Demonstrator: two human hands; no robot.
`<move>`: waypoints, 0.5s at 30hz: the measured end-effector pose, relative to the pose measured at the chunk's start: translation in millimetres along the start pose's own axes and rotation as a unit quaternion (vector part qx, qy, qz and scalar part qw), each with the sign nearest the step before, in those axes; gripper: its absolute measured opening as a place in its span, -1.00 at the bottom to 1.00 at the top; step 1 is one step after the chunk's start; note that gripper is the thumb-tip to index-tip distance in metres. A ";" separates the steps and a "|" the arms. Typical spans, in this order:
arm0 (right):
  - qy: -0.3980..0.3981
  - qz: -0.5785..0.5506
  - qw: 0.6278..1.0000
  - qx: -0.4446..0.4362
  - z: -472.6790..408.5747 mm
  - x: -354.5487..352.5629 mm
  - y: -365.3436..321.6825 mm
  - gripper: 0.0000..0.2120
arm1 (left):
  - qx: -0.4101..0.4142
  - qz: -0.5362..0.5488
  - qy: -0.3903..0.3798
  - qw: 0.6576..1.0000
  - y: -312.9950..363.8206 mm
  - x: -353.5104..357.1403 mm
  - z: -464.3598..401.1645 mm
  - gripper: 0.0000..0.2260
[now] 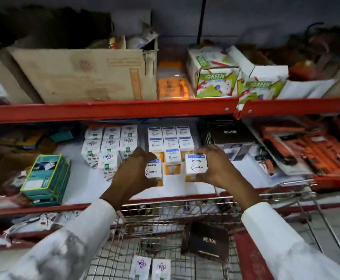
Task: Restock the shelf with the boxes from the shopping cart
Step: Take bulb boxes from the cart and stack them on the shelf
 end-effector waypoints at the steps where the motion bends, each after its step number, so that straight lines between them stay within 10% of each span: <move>1: -0.001 0.000 1.000 0.006 -11.1 2.7 5.5 -0.26 | -0.016 0.011 -0.001 1.000 -3.2 5.1 -9.6 -0.32; 15: -0.013 0.014 1.000 0.017 -86.8 50.6 43.8 -0.33 | -0.081 -0.010 0.022 0.996 -15.2 46.1 -76.4 -0.38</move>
Point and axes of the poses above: each hand's wrist, its own z-axis away from the middle knuckle, its own x-axis out of the palm, y = z × x, the point moved 3 cm from there along -z, towards the middle knuckle, and after that the axes turned 2 degrees about x, right-handed, at the moved point
